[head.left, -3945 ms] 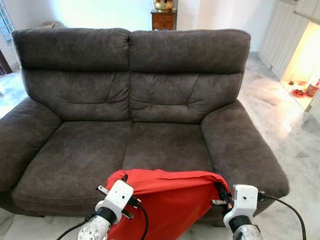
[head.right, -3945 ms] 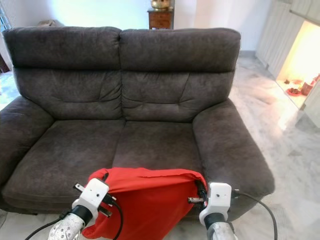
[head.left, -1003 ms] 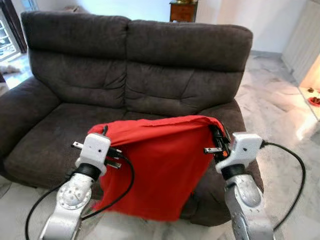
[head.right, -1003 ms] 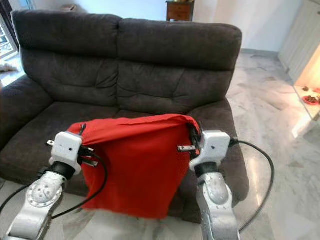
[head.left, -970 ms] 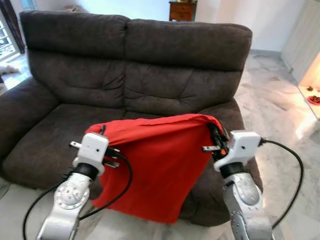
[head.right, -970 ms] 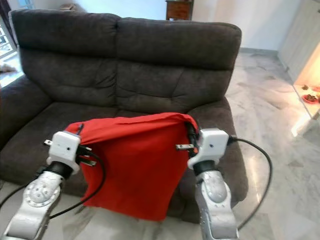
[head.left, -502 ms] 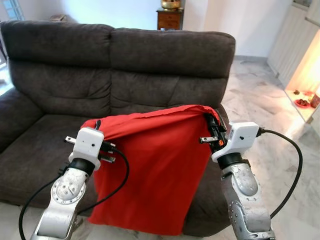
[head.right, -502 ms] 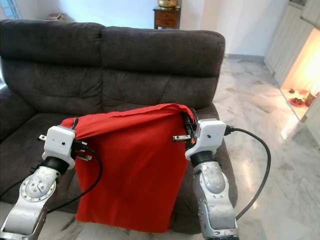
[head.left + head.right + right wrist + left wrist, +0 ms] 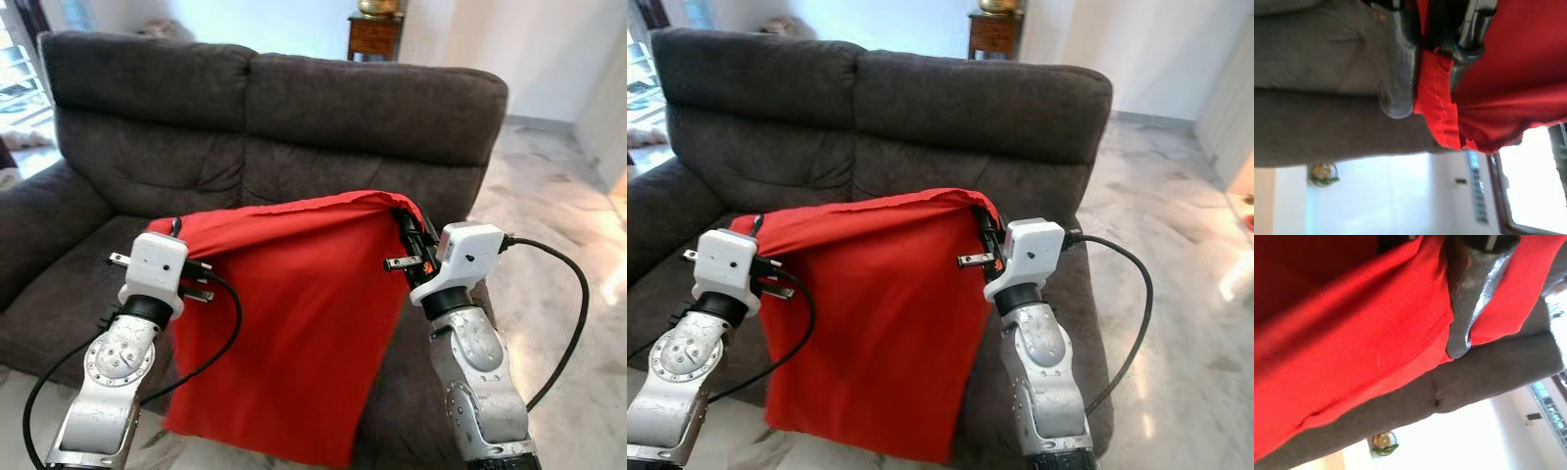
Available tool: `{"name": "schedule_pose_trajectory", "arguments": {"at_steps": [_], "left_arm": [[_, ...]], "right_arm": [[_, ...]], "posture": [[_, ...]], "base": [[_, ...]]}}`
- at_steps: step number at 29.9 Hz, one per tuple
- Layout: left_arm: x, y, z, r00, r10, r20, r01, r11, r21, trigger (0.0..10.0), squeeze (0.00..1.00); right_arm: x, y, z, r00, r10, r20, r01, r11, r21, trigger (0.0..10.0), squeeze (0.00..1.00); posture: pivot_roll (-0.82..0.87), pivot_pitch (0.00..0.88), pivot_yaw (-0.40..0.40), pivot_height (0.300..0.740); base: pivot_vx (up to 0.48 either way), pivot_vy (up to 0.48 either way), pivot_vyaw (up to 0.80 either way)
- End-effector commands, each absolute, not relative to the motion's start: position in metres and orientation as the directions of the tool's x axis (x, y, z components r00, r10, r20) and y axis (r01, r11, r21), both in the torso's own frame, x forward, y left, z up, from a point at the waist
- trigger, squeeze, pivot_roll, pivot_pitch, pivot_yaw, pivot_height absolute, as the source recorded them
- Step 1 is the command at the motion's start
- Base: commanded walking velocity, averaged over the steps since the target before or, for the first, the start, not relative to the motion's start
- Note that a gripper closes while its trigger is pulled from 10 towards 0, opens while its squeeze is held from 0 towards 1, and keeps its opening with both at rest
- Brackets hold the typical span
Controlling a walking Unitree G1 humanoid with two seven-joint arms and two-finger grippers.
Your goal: Move the pillow to the sofa from floor
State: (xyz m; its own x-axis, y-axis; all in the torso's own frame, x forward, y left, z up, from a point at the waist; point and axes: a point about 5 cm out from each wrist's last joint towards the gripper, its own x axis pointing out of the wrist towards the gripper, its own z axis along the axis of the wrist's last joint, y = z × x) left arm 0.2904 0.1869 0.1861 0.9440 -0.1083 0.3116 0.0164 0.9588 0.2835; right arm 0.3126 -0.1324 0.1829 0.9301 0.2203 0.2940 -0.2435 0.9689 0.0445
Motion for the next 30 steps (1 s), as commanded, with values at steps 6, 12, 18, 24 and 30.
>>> {"name": "schedule_pose_trajectory", "arguments": {"at_steps": [6,12,18,24,30], "left_arm": [[0.287,0.212,0.208,0.919,-0.005,0.395,-0.109,0.959,0.263,10.0,0.00],[0.288,0.217,0.217,0.910,0.001,0.415,-0.124,0.954,0.271,10.0,0.00],[0.289,0.218,0.220,0.907,-0.002,0.422,-0.125,0.954,0.273,10.0,0.00],[0.289,0.219,0.227,0.897,0.004,0.442,-0.139,0.952,0.273,10.0,0.00],[0.289,0.220,0.232,0.891,0.009,0.454,-0.148,0.951,0.272,10.0,0.00]], "right_arm": [[0.318,-0.166,0.207,0.924,0.023,0.382,-0.074,0.990,0.120,10.0,0.00],[0.323,-0.171,0.220,0.908,0.011,0.418,-0.063,0.992,0.111,10.0,0.00],[0.326,-0.176,0.229,0.896,-0.013,0.444,-0.040,0.993,0.109,10.0,0.00],[0.328,-0.172,0.246,0.866,0.022,0.500,-0.078,0.993,0.092,10.0,0.00],[0.330,-0.167,0.256,0.848,0.053,0.528,-0.113,0.990,0.082,10.0,0.00]], "posture": [[0.04,0.000,0.007,0.740],[0.05,0.000,0.008,0.740],[0.04,0.000,0.010,0.740],[0.05,0.000,0.009,0.740],[0.05,0.000,0.008,0.740]], "base": [[0.252,0.000,0.00],[0.253,0.000,0.00],[0.253,0.000,0.00],[0.252,0.000,0.00],[0.250,0.000,0.00]]}}
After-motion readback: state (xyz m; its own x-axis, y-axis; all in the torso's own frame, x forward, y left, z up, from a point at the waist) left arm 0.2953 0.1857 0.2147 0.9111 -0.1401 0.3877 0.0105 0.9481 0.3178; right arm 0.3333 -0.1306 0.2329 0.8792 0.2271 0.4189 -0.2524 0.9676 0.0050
